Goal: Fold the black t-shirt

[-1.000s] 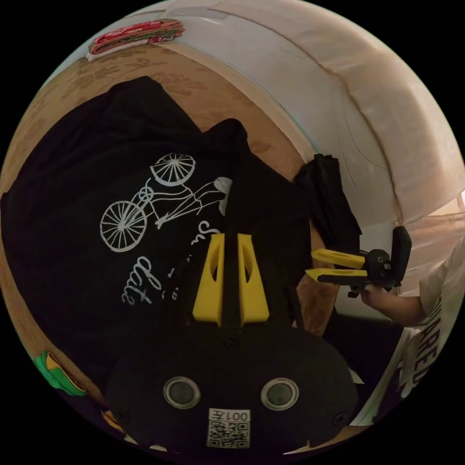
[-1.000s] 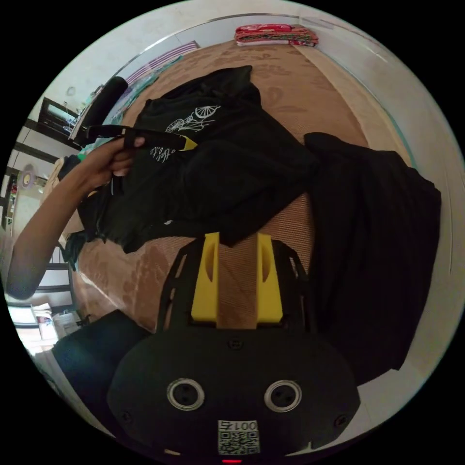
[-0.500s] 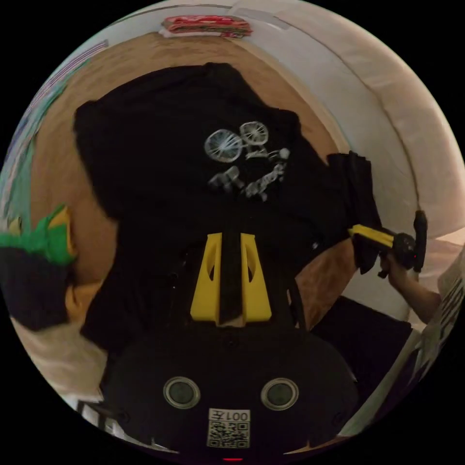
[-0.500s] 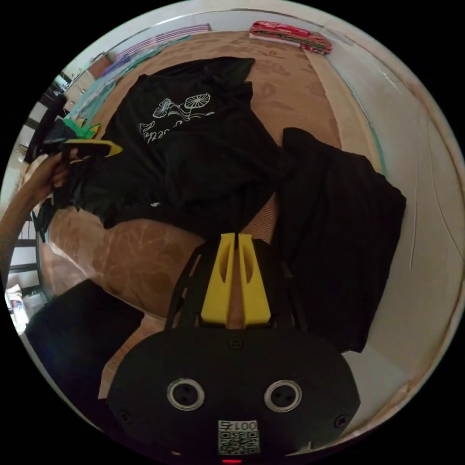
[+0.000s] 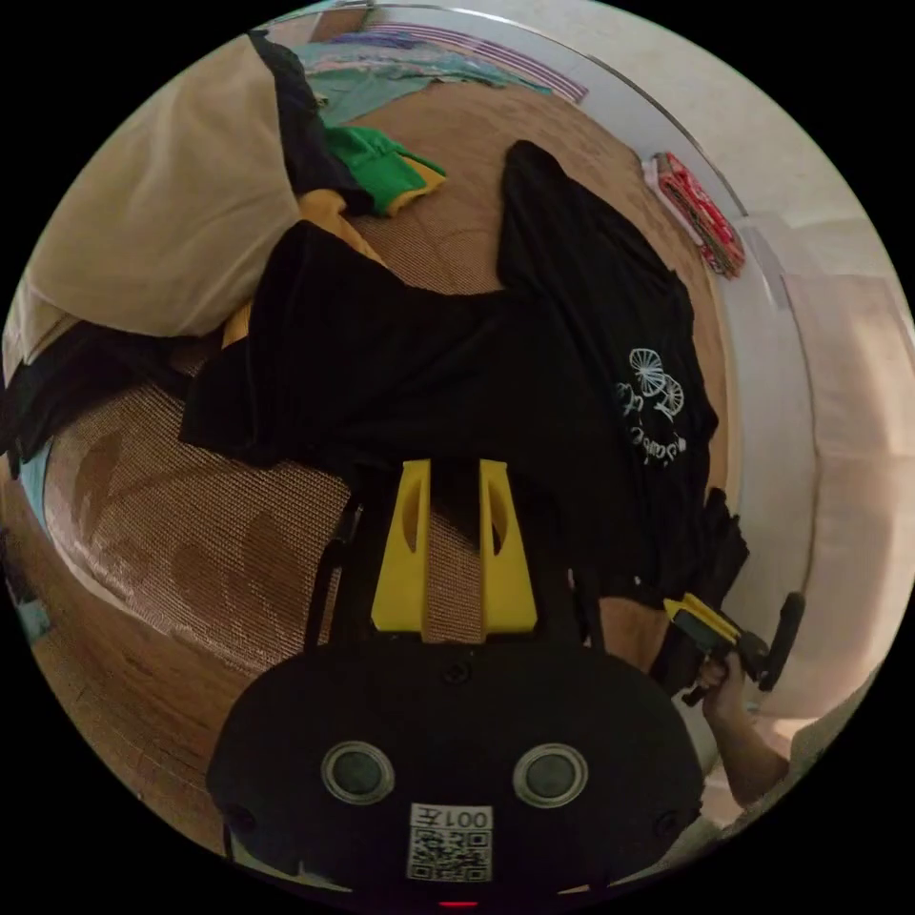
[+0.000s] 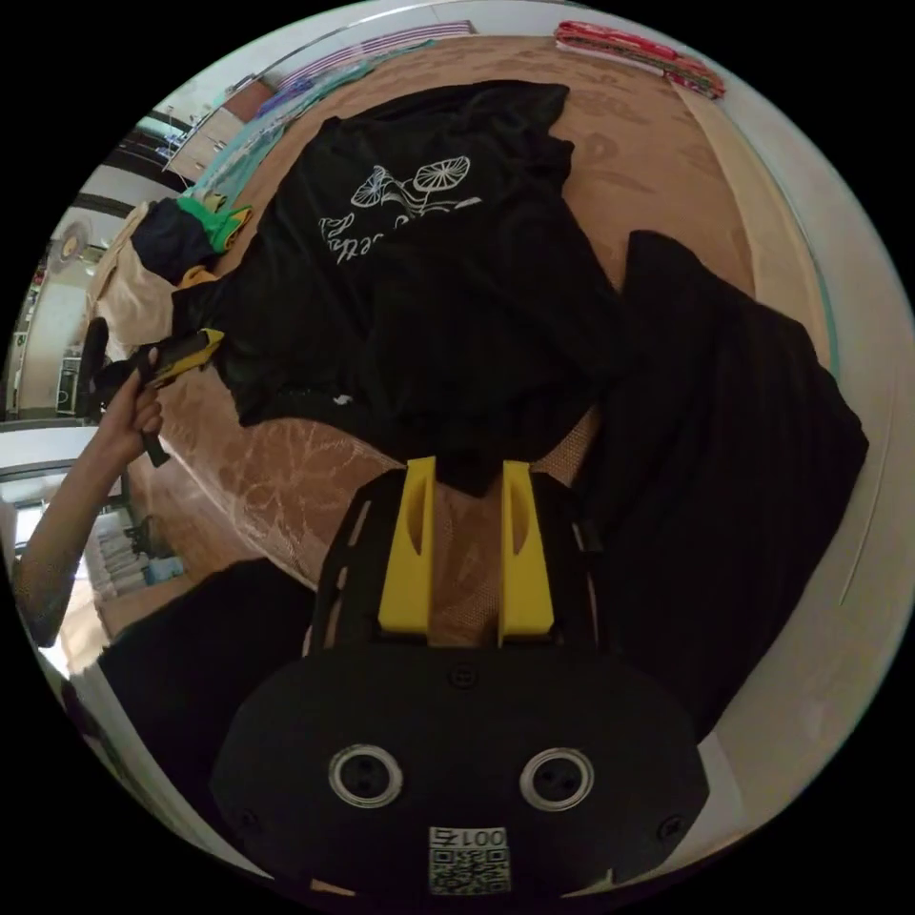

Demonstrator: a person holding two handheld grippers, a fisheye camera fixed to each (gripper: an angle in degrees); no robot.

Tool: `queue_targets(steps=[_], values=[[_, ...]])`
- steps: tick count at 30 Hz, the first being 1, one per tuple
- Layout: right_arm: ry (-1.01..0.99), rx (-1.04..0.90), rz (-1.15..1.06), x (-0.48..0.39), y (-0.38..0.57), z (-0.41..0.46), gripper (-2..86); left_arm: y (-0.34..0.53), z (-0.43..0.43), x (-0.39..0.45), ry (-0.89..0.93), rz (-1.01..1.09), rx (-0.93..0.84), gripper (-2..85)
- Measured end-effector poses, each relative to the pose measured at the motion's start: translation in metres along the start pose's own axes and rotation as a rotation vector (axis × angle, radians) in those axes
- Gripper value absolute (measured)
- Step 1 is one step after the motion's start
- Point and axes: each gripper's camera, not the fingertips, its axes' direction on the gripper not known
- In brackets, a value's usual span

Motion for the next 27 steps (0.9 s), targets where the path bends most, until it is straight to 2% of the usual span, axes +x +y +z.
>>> queue_targets(steps=[3,8,13,16,18,24,27], values=[[0.093,0.011,0.01,-0.03,-0.009,-0.019,3.4,0.021,0.02,-0.024,-0.073,-0.005,0.031,0.0],[0.161,-0.003,-0.032,-0.079,-0.001,-0.058,1.6,0.073,0.033,-0.084,-0.188,0.036,0.033,-0.7],[0.184,-0.033,-0.119,-0.123,-0.004,-0.1,1.7,0.115,0.06,-0.14,-0.122,0.032,0.019,-0.1],[0.34,0.048,-0.208,-0.157,-0.023,-0.145,2.1,0.131,0.074,-0.175,-0.1,-0.035,0.044,3.4],[0.448,0.16,-0.341,-0.196,-0.05,-0.183,2.4,0.141,0.079,-0.199,-0.087,-0.078,0.086,4.3],[0.226,0.397,-0.751,-0.328,-0.132,-0.254,5.5,0.162,0.101,-0.274,-0.001,-0.191,0.22,4.8],[0.034,0.387,-0.902,-0.396,-0.167,-0.263,7.8,0.161,0.12,-0.297,-0.024,-0.17,0.22,5.7]])
